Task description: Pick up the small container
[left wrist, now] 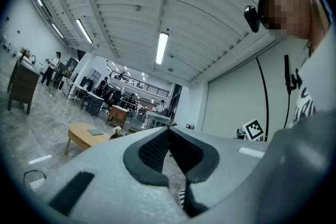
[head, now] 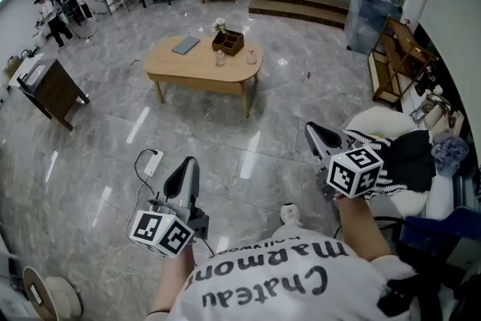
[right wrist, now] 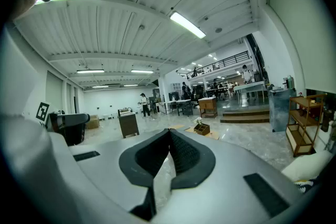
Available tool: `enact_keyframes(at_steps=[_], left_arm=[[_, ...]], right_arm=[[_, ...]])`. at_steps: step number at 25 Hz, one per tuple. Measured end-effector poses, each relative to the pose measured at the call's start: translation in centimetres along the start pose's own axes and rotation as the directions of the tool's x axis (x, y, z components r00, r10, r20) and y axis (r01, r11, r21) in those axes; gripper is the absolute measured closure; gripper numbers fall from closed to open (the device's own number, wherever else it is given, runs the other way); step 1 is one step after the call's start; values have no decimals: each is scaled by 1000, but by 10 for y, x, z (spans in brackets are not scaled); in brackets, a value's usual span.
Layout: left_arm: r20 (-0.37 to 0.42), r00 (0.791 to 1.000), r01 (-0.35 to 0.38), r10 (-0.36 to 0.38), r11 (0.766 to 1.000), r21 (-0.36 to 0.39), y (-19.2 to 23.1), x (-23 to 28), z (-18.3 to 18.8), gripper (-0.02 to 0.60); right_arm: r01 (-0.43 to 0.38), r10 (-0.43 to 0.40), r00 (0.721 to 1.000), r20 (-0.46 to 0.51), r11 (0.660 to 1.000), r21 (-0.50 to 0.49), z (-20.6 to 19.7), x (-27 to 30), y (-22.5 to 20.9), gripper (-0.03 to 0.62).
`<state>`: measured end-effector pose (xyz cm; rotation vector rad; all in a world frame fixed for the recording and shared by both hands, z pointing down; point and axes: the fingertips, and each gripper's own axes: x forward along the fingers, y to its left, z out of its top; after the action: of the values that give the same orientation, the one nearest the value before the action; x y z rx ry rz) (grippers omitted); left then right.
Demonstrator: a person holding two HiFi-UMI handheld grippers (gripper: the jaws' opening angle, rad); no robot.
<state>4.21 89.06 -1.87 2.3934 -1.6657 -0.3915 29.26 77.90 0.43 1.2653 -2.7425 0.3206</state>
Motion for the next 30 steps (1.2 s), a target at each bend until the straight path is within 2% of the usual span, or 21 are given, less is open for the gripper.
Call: enact_keyframes(at_steps=[7, 12, 20, 30], left_arm=[[-9, 1000, -19, 19, 1000, -10, 18, 16, -2, 568], [-7, 999, -42, 42, 999, -13, 39, 50, -4, 568], [16, 997, -71, 70, 997, 28, 78, 140, 12, 568], [82, 990, -120, 116, 992, 41, 115, 250, 26, 568]], right_arm=[[-8, 8, 1000, -25, 1000, -8, 1, 23, -9, 582], [-3, 3, 1000, -30, 1000, -4, 6, 55, -39, 582], [-13, 13, 999, 36, 1000, 18, 54, 136, -115, 580], [-101, 102, 994, 42, 995, -21, 99, 233, -190, 581]])
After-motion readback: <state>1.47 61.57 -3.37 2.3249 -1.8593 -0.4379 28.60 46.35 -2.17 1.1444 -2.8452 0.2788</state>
